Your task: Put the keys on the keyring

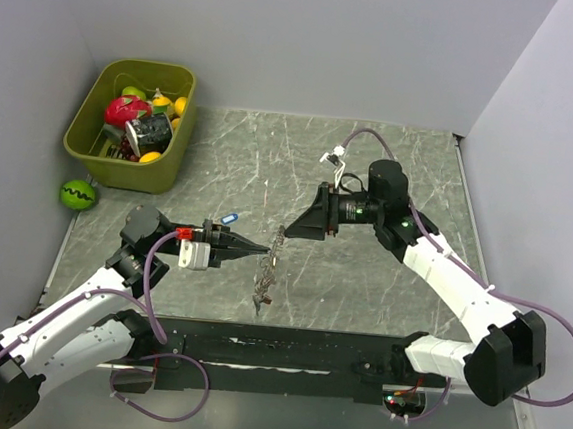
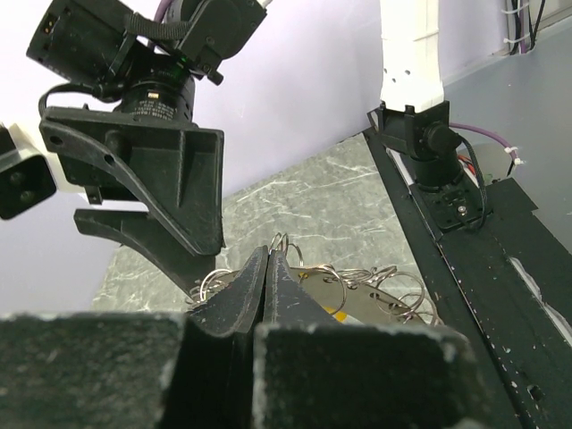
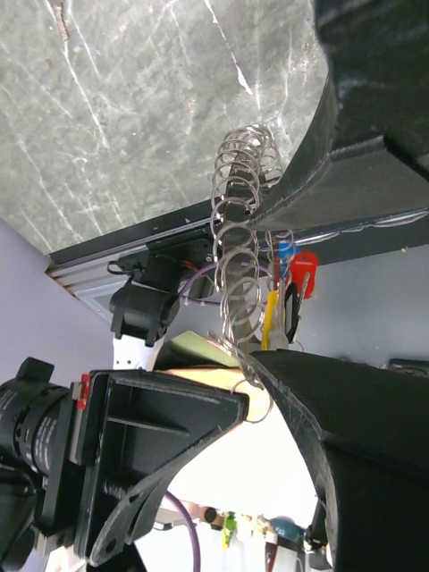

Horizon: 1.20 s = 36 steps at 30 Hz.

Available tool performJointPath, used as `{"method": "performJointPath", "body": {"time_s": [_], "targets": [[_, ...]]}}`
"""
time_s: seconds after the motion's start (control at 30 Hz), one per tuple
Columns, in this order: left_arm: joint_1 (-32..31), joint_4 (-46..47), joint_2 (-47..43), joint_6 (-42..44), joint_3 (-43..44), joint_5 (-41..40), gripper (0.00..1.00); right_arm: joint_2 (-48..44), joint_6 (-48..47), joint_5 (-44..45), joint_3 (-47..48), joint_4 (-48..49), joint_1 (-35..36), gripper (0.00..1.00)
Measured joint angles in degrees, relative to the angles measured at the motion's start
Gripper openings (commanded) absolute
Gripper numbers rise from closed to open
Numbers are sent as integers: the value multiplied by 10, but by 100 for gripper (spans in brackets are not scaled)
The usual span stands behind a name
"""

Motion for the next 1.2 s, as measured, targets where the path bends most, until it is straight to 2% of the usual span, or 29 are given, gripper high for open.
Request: {"method": "performJointPath", "body": {"time_s": [0.4, 0.73, 0.93, 1.2], "targets": [[0, -4, 0, 2, 0, 0, 1, -28, 11, -1, 0, 13, 0, 56], [0, -6, 0, 2, 0, 0, 1, -22, 7, 2, 3, -13, 3, 53], [0, -6, 0, 1, 0, 0, 1, -18, 24, -6, 3, 11, 5, 47], [0, -5, 1, 0, 0, 0, 1, -2, 34, -16, 3, 28, 13, 45]]}}
